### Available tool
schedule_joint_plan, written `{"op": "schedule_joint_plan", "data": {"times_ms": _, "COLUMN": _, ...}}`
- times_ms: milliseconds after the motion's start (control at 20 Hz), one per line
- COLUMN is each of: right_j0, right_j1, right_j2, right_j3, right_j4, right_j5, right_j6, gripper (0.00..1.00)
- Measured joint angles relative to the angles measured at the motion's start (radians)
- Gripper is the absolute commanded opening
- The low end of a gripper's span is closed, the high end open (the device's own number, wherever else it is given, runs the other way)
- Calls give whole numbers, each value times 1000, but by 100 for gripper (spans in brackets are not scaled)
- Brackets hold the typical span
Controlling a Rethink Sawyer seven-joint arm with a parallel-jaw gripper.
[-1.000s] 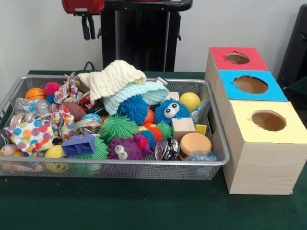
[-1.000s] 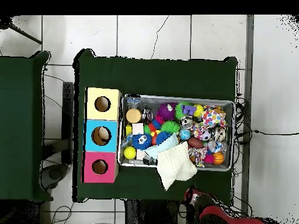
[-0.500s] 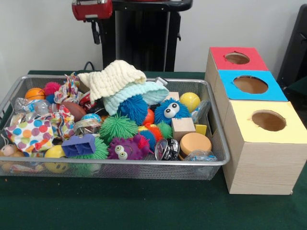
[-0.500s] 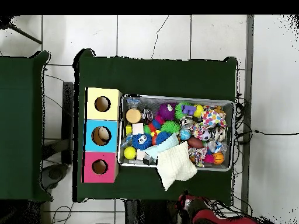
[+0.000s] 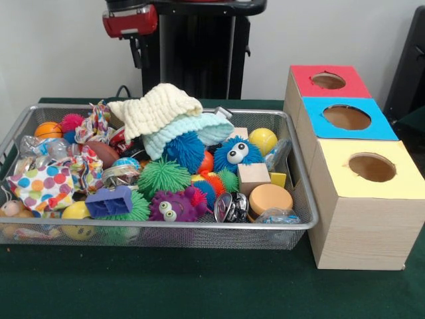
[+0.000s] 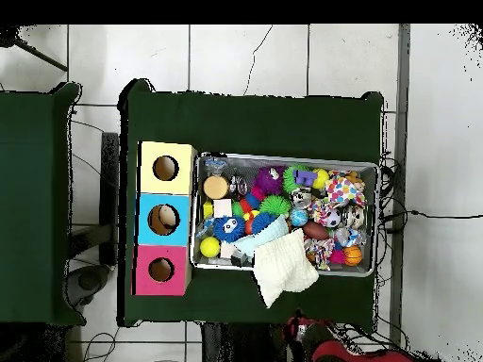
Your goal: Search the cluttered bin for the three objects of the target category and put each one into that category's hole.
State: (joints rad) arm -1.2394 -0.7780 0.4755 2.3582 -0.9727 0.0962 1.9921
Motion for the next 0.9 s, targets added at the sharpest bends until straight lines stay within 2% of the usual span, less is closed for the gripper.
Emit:
{"op": "schedule_joint_plan", "data": {"times_ms": 450, "right_j0": -97, "right_j1": 68, "right_j2": 24, "right_j3": -35, "right_j4": 0, "right_j5": 0, "right_j6": 0, "gripper": 0}}
{"op": "schedule_joint_plan", "data": {"times_ms": 900, "right_j0": -136, "right_j1": 92, "right_j2": 67, "right_j3": -44, "right_j4": 0, "right_j5": 0, "right_j6": 0, "gripper": 0}}
